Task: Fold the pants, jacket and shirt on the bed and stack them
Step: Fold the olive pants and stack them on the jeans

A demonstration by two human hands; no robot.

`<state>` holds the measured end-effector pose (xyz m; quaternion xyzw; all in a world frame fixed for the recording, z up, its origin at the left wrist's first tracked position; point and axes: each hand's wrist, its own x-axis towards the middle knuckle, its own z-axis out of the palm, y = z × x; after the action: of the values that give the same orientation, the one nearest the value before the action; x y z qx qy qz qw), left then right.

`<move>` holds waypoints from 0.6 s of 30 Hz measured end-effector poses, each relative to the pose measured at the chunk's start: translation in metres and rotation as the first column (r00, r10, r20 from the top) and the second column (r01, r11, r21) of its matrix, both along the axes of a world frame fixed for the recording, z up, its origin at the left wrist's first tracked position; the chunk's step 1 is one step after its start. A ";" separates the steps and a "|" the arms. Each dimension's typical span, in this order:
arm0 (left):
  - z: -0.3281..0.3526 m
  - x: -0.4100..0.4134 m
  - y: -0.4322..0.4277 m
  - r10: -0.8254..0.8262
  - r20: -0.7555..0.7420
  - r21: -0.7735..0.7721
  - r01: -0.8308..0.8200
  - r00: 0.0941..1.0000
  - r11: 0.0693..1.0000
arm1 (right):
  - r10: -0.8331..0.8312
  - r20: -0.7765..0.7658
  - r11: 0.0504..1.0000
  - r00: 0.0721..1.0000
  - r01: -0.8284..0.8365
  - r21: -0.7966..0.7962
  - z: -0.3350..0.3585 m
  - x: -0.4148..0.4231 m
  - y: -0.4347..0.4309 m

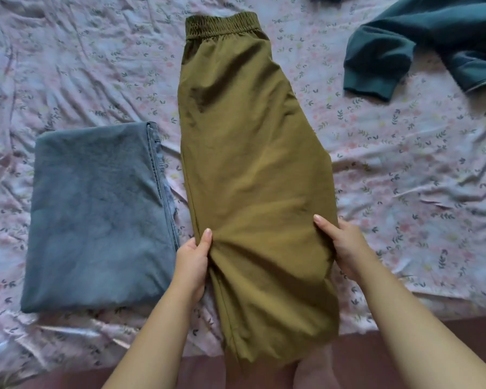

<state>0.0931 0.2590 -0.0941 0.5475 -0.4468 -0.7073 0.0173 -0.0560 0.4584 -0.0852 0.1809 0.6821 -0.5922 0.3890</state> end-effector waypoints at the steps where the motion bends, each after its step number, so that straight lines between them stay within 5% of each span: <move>1: 0.001 0.001 0.002 -0.020 0.012 0.001 0.020 1.000 1.000 | 0.007 0.021 1.000 1.000 -0.007 -0.014 0.002 0.005 0.002; 7: 0.012 0.037 0.042 -0.185 0.075 0.019 0.184 0.980 0.983 | 0.163 0.136 0.986 0.977 -0.156 -0.065 0.008 0.048 0.026; 18: -0.001 0.105 0.106 0.111 0.097 0.080 -0.119 0.989 0.990 | 0.201 0.039 0.980 0.979 -0.201 0.010 0.003 0.081 0.060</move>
<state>0.1977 0.3653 -0.0951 0.6048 -0.3841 -0.6975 0.0139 0.0249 0.5187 -0.0819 0.1249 0.6935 -0.5417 0.4582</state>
